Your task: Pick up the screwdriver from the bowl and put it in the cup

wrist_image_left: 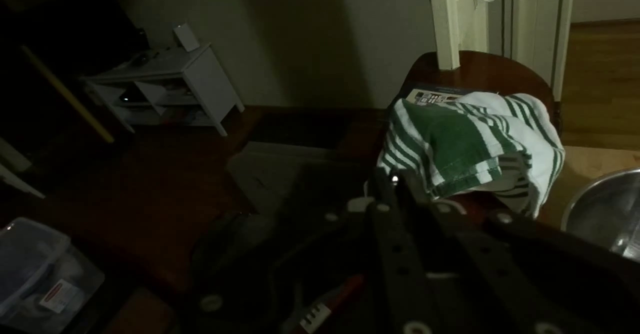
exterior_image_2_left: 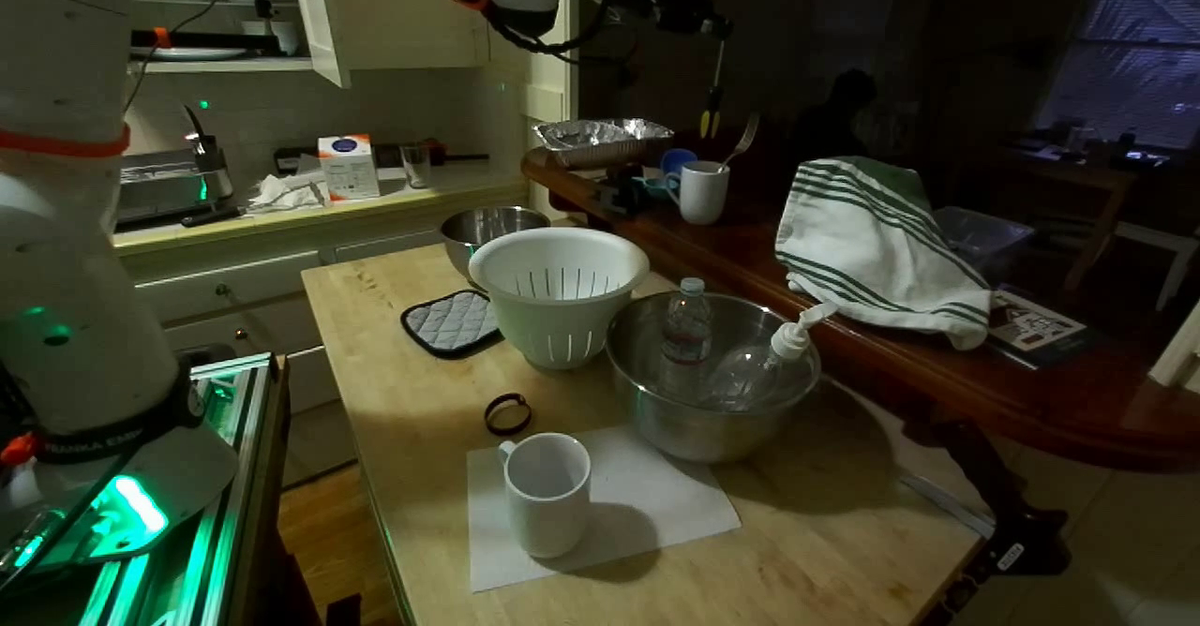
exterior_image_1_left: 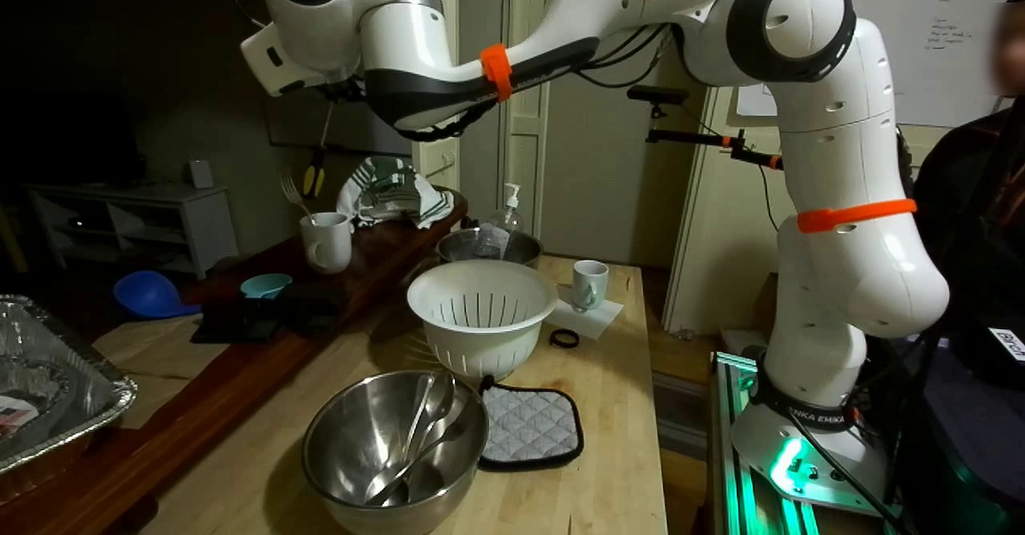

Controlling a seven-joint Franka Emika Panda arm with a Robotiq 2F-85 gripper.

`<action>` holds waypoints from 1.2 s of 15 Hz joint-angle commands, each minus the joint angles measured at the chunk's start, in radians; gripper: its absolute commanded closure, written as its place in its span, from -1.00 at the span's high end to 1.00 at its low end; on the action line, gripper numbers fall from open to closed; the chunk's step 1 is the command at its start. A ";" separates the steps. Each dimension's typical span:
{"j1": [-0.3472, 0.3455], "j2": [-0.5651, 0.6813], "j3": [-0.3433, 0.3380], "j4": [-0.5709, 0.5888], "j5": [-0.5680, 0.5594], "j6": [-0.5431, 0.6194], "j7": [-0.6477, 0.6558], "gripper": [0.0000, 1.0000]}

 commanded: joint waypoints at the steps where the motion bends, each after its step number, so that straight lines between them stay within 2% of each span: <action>1: 0.025 0.063 -0.018 0.084 0.017 -0.042 -0.039 -0.96; 9: 0.041 0.113 -0.020 0.106 0.066 -0.130 -0.118 -0.96; 18: 0.057 0.187 -0.030 0.165 0.071 -0.124 -0.197 -0.96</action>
